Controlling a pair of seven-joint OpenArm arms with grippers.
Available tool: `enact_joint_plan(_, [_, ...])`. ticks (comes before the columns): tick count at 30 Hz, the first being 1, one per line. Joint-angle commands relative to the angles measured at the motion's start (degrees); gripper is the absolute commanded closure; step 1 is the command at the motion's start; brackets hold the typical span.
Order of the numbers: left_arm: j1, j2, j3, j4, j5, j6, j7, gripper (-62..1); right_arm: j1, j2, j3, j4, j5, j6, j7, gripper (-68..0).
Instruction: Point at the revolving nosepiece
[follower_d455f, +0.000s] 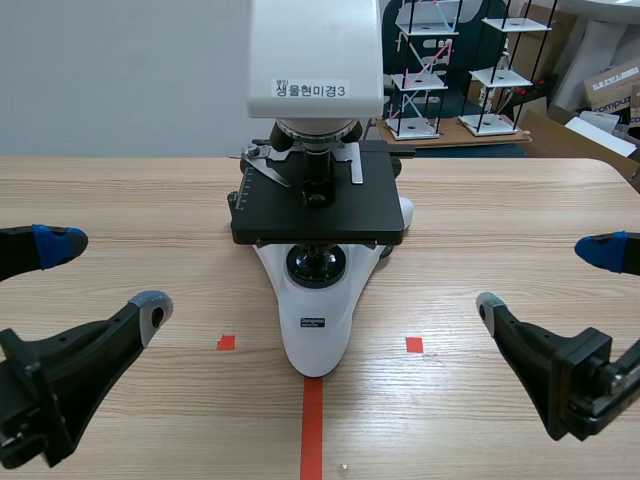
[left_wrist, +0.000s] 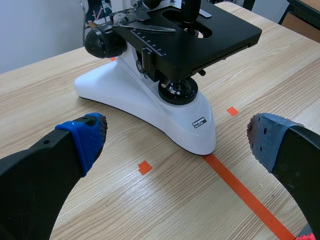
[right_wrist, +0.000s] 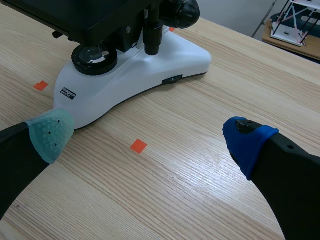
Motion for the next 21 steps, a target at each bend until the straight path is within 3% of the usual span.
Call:
enact_joint_plan(1, [0.1, 0.3, -0.3, 1.3, -0.5, -0.1, -0.9, -59.4, -0.1, 0.8, 0.7, 0.8, 0.5, 0.0, 0.7, -67.9])
enact_joint_plan(21, [0.1, 0.3, -0.3, 1.3, -0.5, -0.1, -0.9, -59.4, -0.1, 0.8, 0.7, 0.8, 0.6, 0.0, 2.7, -65.5])
